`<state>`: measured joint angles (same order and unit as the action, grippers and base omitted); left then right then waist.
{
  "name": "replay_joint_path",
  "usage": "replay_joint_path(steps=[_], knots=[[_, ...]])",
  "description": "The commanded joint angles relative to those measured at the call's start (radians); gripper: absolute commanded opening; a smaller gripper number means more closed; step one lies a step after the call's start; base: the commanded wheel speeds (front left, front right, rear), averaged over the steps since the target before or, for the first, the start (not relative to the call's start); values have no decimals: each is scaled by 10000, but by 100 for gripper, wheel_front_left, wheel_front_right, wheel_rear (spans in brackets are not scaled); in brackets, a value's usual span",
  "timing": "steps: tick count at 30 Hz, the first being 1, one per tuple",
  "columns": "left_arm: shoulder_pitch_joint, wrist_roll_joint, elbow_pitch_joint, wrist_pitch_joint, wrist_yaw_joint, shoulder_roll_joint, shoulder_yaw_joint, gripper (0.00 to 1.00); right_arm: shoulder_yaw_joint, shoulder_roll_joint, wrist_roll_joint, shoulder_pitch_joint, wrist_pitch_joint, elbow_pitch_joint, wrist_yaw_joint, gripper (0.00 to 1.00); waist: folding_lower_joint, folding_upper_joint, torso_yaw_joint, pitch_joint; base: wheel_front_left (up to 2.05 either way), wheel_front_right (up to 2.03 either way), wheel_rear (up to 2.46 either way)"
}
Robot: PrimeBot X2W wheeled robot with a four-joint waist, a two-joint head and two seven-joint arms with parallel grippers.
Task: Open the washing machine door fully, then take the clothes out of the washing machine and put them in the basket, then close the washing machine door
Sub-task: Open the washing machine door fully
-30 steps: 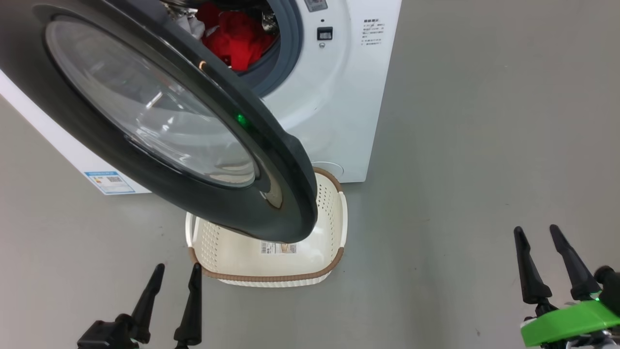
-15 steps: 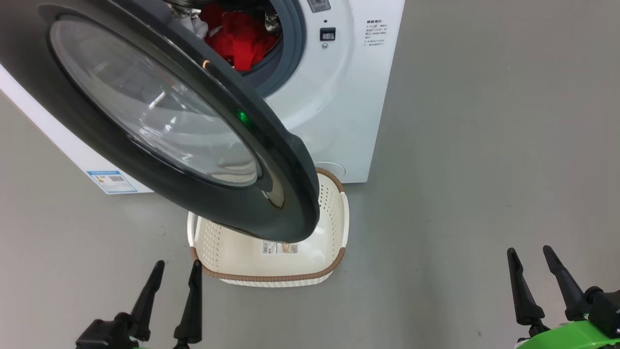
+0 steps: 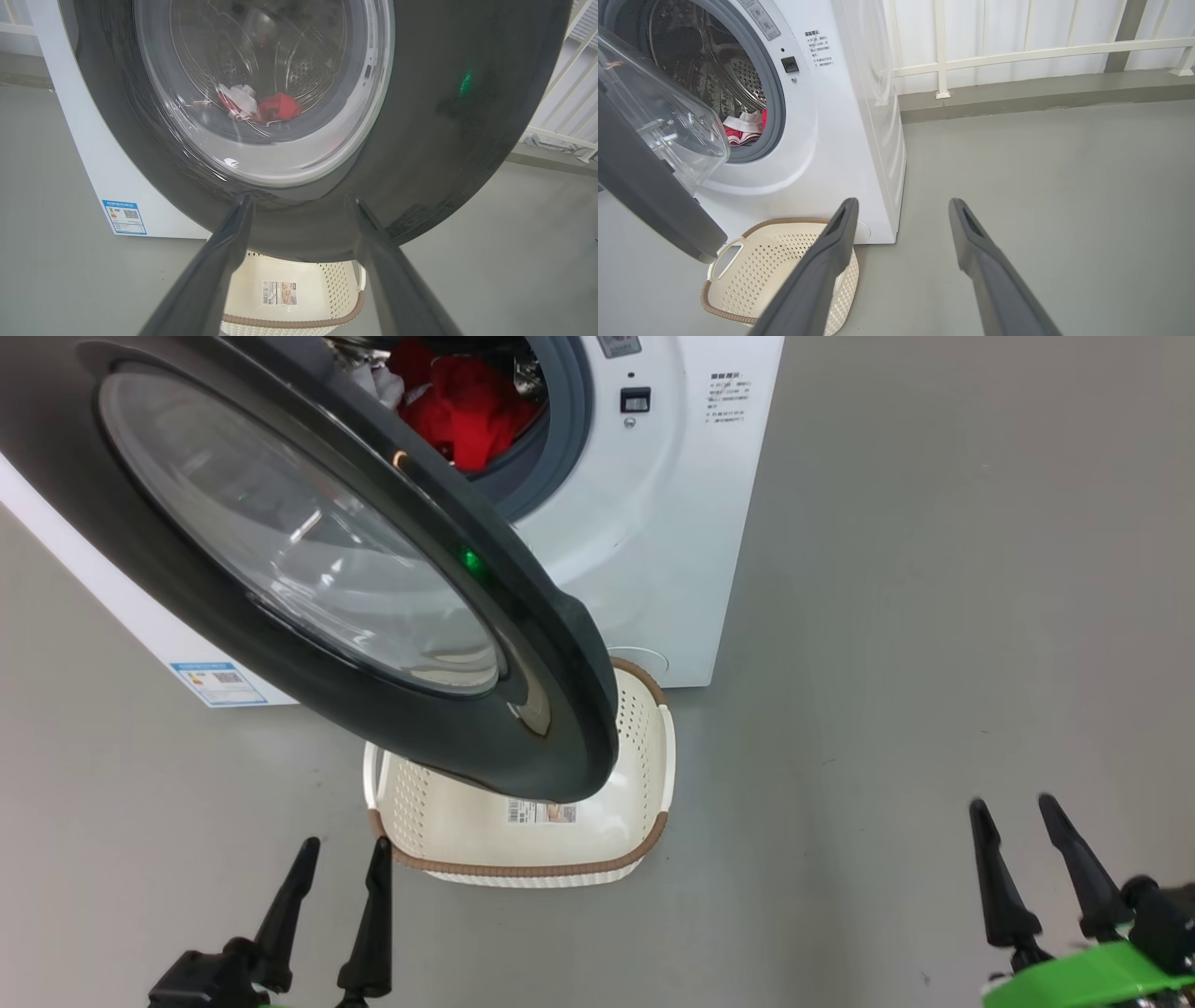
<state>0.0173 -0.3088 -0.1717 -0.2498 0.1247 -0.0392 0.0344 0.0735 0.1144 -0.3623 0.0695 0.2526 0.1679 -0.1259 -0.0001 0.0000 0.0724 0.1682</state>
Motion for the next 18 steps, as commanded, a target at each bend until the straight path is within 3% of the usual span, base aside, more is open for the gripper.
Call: replay_joint_path(steps=[1,3,4,9,18], knots=[[56,3,268,-120,3,-110,-280,100,-316,134,-95,-420,91,-293,-48,77,1,0,9,-11,0,0,0],[44,-27,275,-120,-20,-110,-271,100,-405,126,-277,-632,91,-415,-48,18,1,0,34,-32,0,0,0],[34,-39,277,-120,-27,-110,-264,100,-423,98,-427,-733,91,-469,-48,0,1,0,52,-49,0,0,0],[-51,-79,293,-120,-56,-110,-221,100,-826,203,-1093,-1324,91,-844,-48,0,1,0,147,-154,0,0,0],[-113,-158,309,-120,-94,-110,-74,100,-1523,550,-3604,-2830,91,-1796,-48,0,1,0,462,-233,0,0,0]])
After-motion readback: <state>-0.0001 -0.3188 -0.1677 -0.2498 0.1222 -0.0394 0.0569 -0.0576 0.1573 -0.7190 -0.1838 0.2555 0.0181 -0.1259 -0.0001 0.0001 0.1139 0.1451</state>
